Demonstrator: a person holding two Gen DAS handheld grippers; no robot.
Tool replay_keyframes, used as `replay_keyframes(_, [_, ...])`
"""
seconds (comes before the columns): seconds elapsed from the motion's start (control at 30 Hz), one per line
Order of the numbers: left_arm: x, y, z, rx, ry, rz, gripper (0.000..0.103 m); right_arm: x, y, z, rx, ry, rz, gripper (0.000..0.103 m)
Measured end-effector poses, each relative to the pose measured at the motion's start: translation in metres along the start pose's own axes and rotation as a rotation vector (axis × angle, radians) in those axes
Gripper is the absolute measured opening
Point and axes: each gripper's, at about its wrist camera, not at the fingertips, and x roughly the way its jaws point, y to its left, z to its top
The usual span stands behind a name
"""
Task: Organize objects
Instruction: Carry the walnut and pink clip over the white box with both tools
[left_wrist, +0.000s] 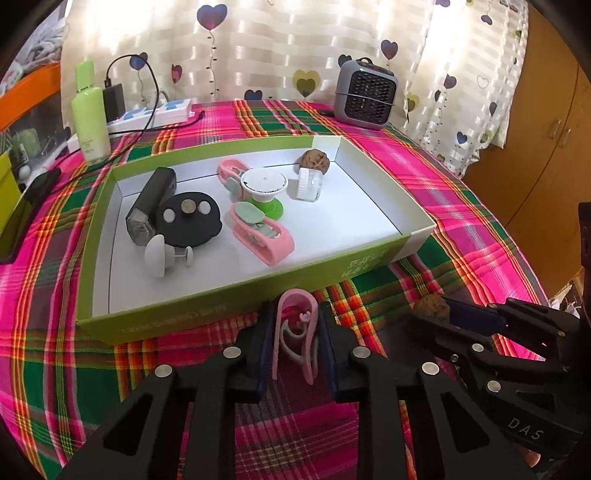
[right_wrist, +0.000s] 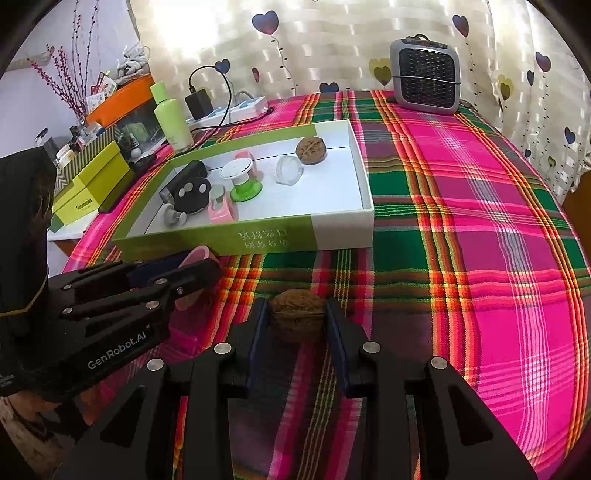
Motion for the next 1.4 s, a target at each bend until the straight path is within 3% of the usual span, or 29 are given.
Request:
replay_keyframes(0.93, [-0.02, 0.003, -0.003, -0.022, -0.03, 0.002, 0.021, -0.01, 0.009, 0.002, -0.027, -0.024, 0.029, 0.032])
replay_keyframes(1.4, [-0.038, 0.005, 0.011, -0.021, -0.068, -0.002, 0.021, -0.021, 0.014, 0.014, -0.049, -0.07, 0.031, 0.032])
